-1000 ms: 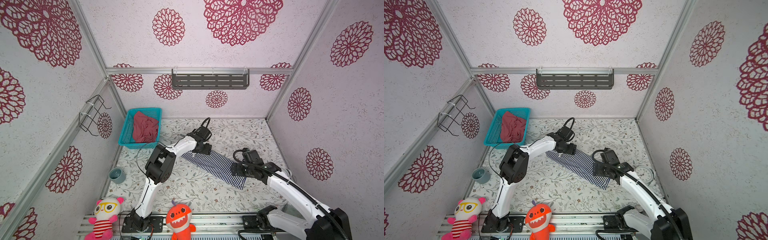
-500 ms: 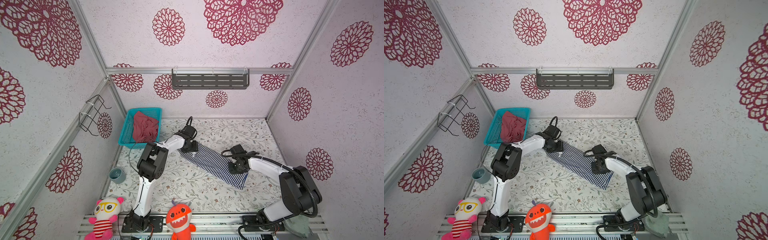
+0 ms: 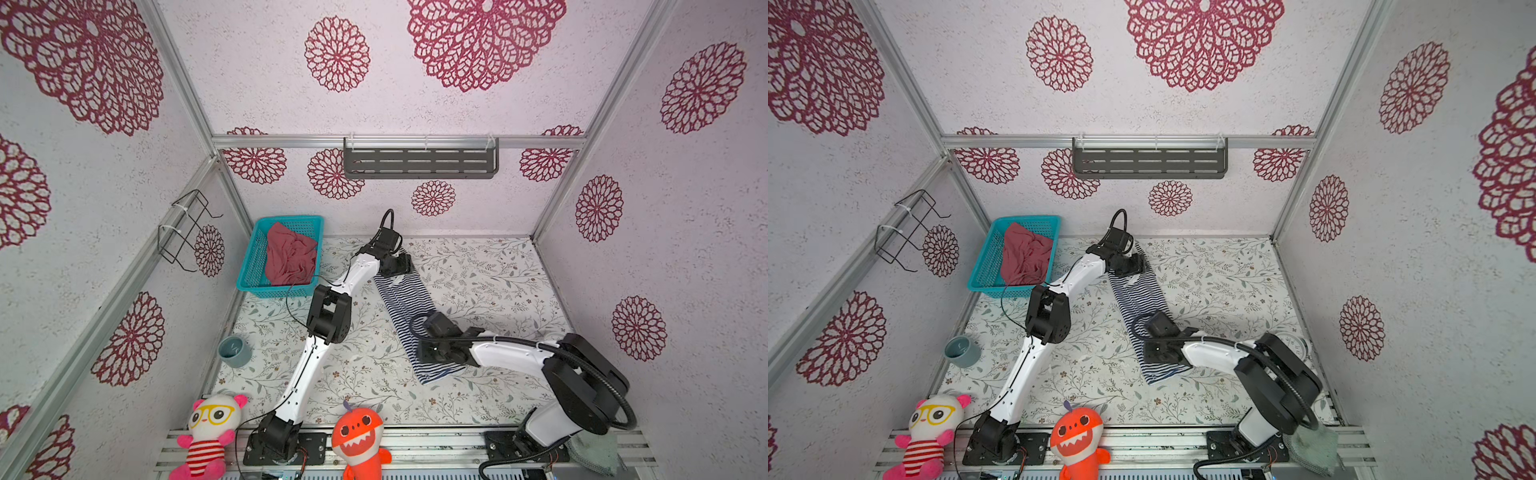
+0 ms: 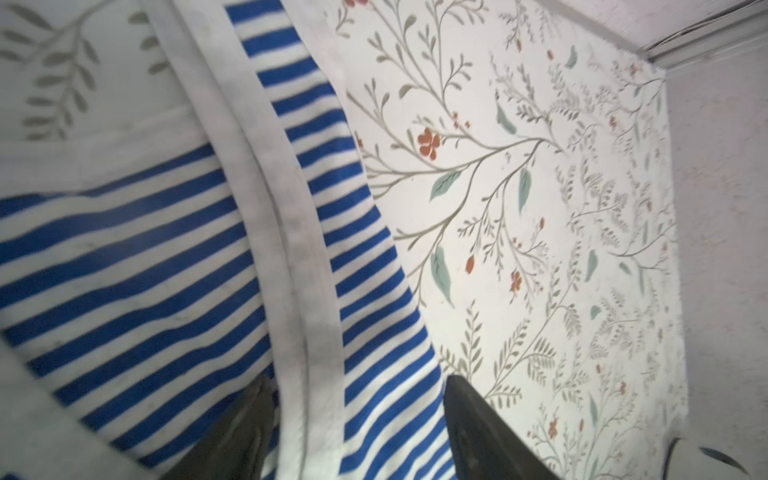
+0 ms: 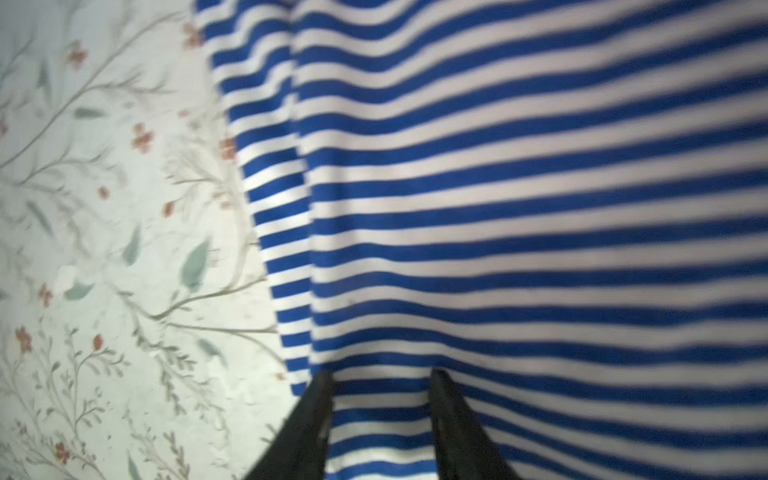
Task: Fold and stack the tank tops
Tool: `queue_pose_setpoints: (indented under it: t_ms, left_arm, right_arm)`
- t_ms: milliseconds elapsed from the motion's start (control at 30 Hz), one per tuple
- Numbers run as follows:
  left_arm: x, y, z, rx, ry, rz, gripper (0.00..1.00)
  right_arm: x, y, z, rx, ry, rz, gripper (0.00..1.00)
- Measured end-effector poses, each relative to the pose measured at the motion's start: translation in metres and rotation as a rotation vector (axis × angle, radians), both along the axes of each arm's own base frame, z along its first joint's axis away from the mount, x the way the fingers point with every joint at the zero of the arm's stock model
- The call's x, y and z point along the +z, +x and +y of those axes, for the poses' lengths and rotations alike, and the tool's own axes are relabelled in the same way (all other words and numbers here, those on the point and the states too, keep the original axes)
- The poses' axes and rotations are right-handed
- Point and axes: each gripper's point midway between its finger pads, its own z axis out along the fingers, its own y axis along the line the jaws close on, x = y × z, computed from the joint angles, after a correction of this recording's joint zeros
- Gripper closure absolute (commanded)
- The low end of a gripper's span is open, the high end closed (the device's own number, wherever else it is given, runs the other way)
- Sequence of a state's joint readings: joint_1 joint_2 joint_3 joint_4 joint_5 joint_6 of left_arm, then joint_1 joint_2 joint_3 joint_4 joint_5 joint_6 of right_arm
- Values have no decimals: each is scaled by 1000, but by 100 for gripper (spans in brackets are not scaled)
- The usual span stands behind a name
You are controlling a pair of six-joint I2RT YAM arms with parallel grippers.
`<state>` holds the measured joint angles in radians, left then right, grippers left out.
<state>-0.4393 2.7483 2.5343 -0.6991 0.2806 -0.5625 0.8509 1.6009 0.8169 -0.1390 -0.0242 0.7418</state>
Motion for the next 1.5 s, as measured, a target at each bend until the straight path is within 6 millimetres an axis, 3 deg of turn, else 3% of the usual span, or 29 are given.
queue_pose_setpoints:
  t_ms: [100,200,333,433,500,600,733,800,867,1000,1100,1200,1267,1333,1500]
  left_arm:
    - [2,3,16,-11,26,-16,15]
    - [8,-8,44,-9,90,-9,14]
    - [44,-24,74,26,135,-34,22]
    - [75,-39,83,57,118,-67,29]
    - [79,-55,84,73,100,-64,32]
    - [56,-77,78,82,87,-12,36]
    - [-9,-96,59,59,105,104,37]
    - [5,-84,44,49,57,72,37]
    - [4,-73,34,45,40,58,37]
    - [-4,-52,21,33,26,48,36]
    - [-3,-39,20,19,24,38,31]
    - [-1,-44,26,3,54,35,25]
    - [1,-58,36,1,89,47,22]
    - [11,-84,53,7,130,71,22]
    - [74,-153,86,61,104,23,23]
  right_arm:
    - [16,7,30,28,42,-23,39]
    - [35,18,30,13,50,-57,44]
    - [40,23,1,-17,15,-60,59]
    - [26,17,-28,-49,-32,-24,64]
    - [14,11,-44,-65,-67,7,66]
    - [-4,-1,-60,-71,-114,54,68]
    - [-11,-8,-59,-59,-106,69,70]
    - [-10,-8,-54,-54,-89,64,71]
    - [-10,-11,-45,-47,-66,58,71]
    - [-6,-23,-12,-14,-3,53,54]
    - [2,-30,8,16,33,55,45]
    - [10,-29,7,6,45,54,42]
    - [16,-23,-5,-28,55,51,43]
    - [23,-18,-21,-69,73,52,44]
    - [19,-28,-41,-93,90,129,46]
